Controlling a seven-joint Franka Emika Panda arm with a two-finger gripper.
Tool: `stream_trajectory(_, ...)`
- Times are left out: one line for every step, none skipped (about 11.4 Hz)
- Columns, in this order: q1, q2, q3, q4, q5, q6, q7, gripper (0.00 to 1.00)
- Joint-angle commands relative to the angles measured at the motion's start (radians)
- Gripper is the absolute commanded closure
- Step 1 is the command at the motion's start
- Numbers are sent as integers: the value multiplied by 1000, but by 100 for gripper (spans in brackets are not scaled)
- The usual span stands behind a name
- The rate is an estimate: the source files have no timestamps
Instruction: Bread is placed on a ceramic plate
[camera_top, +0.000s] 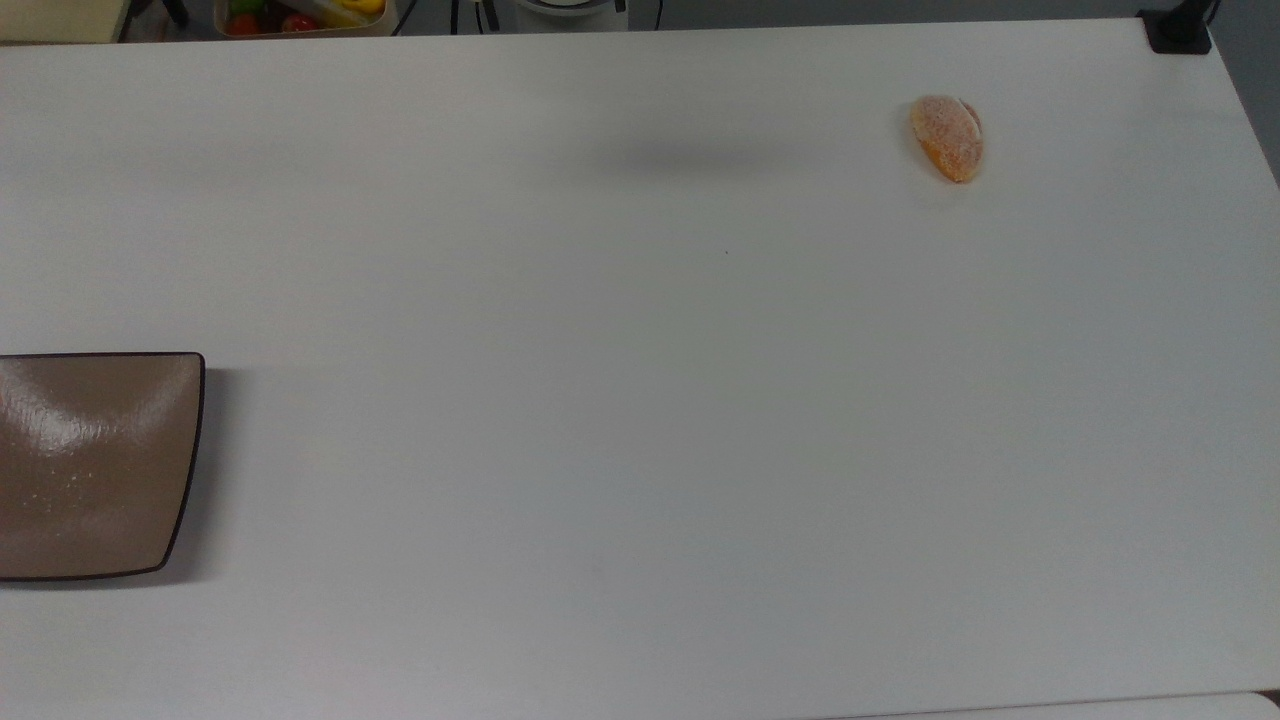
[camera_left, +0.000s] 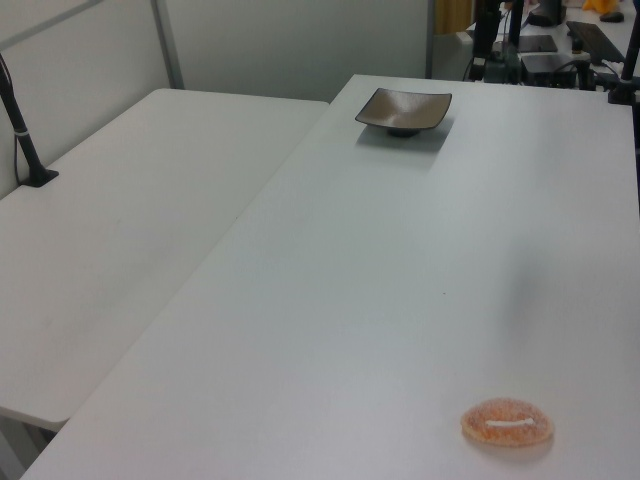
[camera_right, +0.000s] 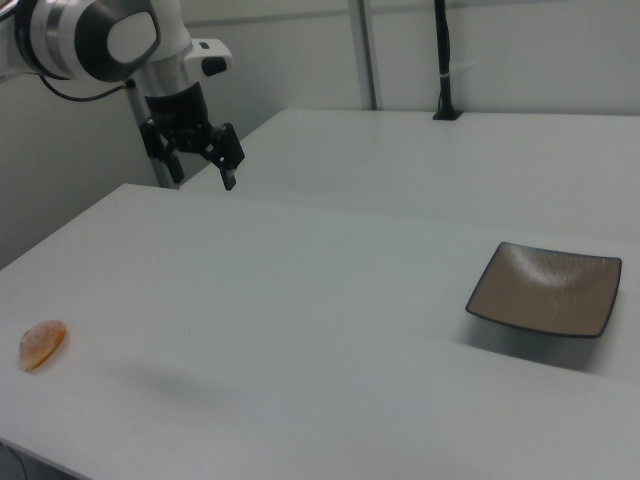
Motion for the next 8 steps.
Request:
stream_trajectory(-8, -12, 16, -24, 19, -2, -9, 0)
stream_trajectory(-8, -12, 14, -24, 19, -6, -9, 0)
stream_trajectory(-8, -6, 14, -18, 19, -8, -9, 0)
stream_trajectory(-8, 9, 14, -10, 17, -7, -7, 0)
stream_trajectory(-8, 19, 14, -2, 17, -6, 6, 0)
stream_trajectory(-8, 20, 14, -1, 17, -8, 23, 0)
stream_trajectory(-10, 22, 14, 2, 17, -10, 29, 0)
stream_trajectory(-12, 20, 13, 5, 6, -46, 29, 0)
